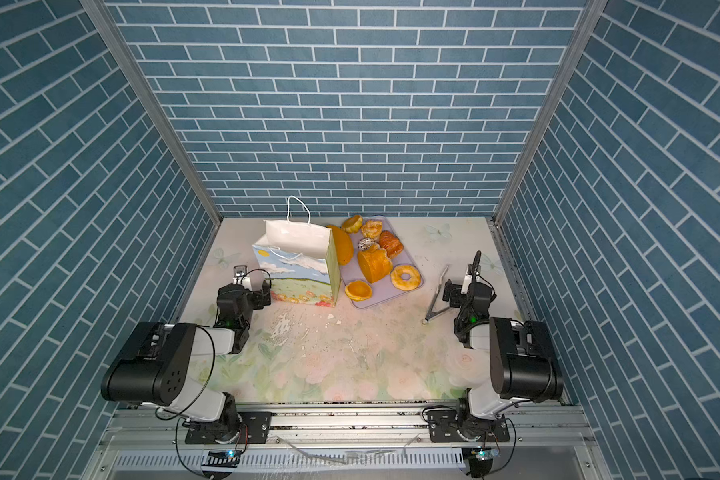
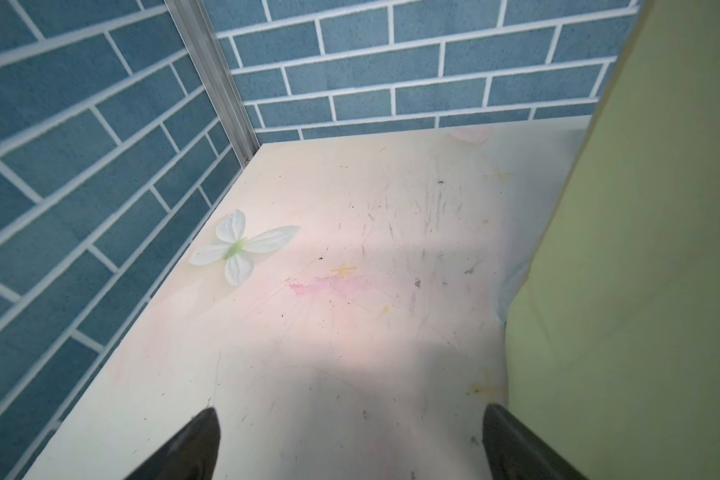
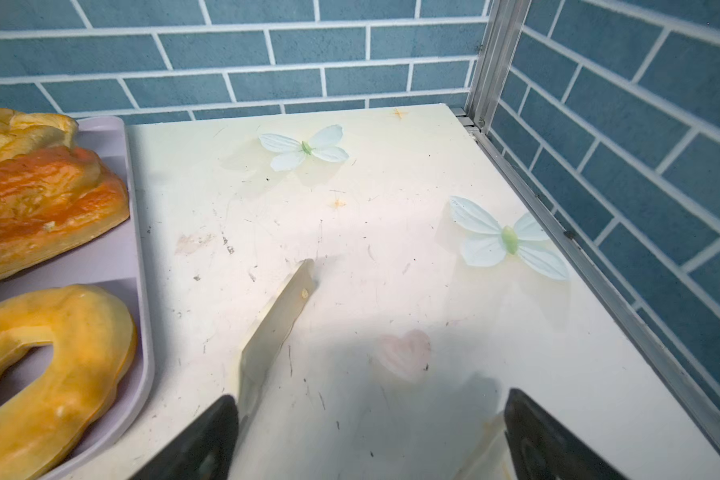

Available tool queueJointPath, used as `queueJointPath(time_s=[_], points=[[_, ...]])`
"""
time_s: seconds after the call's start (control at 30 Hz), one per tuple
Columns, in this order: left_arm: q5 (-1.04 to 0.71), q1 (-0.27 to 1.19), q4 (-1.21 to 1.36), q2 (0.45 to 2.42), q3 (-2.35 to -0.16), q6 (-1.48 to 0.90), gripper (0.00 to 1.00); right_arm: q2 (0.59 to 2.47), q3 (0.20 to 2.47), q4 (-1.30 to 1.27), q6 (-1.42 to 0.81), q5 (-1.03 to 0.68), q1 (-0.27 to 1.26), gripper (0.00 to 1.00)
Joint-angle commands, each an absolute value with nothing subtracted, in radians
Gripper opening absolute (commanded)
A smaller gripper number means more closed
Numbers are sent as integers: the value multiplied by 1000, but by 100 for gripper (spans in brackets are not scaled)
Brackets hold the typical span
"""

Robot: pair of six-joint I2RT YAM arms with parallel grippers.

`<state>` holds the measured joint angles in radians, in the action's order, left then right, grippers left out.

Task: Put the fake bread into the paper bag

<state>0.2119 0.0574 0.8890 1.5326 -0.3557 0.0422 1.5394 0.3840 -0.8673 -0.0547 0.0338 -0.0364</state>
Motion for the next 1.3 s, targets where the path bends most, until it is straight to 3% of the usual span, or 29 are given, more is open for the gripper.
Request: queueJointPath(time_s=[0.0,1.03,1.13,1.27], points=[[201,54,898,1530,-370,45,100,1543,390,-877,-46,28,-38,99],[197,51,888,1508,-367,40,100,1483,342,-921,-39,18,-38,95],[205,41,736,1400,-394,25,100,1379,318,-874,-48,47,-38,95],[194,1,332,1191,-503,-90,99,1182,362,-638,-43,29,-37,94]])
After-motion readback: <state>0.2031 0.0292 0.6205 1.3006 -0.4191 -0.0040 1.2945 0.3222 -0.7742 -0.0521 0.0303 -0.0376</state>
